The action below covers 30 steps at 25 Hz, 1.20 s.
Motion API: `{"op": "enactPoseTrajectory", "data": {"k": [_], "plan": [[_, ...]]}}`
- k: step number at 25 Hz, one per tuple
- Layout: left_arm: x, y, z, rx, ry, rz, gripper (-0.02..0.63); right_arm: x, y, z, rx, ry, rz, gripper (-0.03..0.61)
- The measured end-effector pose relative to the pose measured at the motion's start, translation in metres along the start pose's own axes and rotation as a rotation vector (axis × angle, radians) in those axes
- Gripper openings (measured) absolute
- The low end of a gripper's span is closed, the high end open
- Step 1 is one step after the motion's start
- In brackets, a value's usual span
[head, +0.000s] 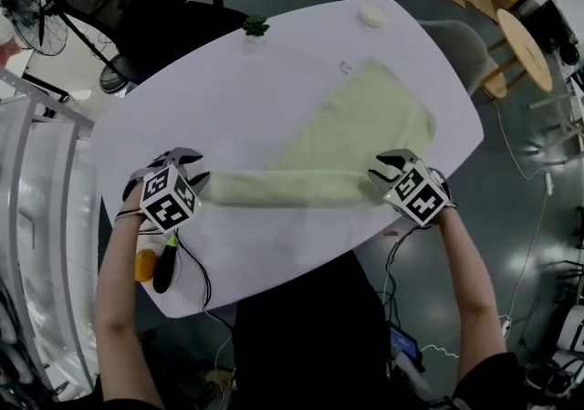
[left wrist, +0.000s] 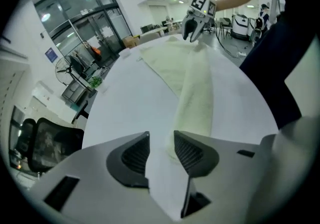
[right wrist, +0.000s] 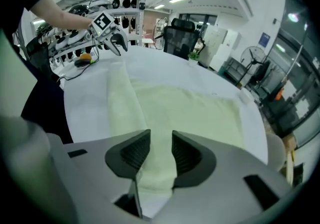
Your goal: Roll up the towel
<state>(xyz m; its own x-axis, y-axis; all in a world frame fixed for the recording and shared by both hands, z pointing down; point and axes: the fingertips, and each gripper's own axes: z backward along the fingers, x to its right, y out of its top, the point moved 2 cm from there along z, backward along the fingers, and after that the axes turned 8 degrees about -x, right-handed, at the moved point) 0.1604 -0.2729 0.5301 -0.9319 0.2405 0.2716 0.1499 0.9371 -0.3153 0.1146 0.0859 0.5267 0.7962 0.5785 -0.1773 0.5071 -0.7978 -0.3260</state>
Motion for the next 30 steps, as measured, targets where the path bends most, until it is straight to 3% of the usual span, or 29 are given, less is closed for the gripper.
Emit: {"op": "enactPoseTrajectory", "data": {"k": [3, 6, 9, 13, 19, 25, 30], "plan": [[0.004, 0.015, 0.027, 0.103, -0.025, 0.095, 0.242, 0.000, 0.000, 0.028, 0.059, -0.023, -0.036, 0.172], [0.014, 0.034, 0.048, 0.209, -0.063, 0.179, 0.271, -0.010, 0.003, 0.048, 0.118, -0.025, -0.072, 0.192], [0.035, 0.050, 0.059, 0.248, -0.083, 0.144, 0.278, -0.028, 0.005, 0.060, 0.147, -0.024, -0.068, 0.207], [0.075, 0.051, 0.048, 0.201, -0.109, 0.010, 0.265, -0.059, 0.000, 0.059, 0.139, -0.033, -0.019, 0.215], [0.094, 0.048, 0.018, 0.125, -0.073, -0.027, 0.176, -0.090, -0.021, 0.032, 0.090, -0.015, -0.006, 0.242], [0.098, 0.039, -0.011, -0.012, -0.016, -0.076, 0.175, -0.089, -0.040, -0.007, 0.001, -0.082, 0.100, 0.242], [0.098, 0.034, -0.035, -0.118, 0.082, -0.113, 0.153, -0.080, -0.054, -0.027, -0.038, -0.117, 0.162, 0.216]]}}
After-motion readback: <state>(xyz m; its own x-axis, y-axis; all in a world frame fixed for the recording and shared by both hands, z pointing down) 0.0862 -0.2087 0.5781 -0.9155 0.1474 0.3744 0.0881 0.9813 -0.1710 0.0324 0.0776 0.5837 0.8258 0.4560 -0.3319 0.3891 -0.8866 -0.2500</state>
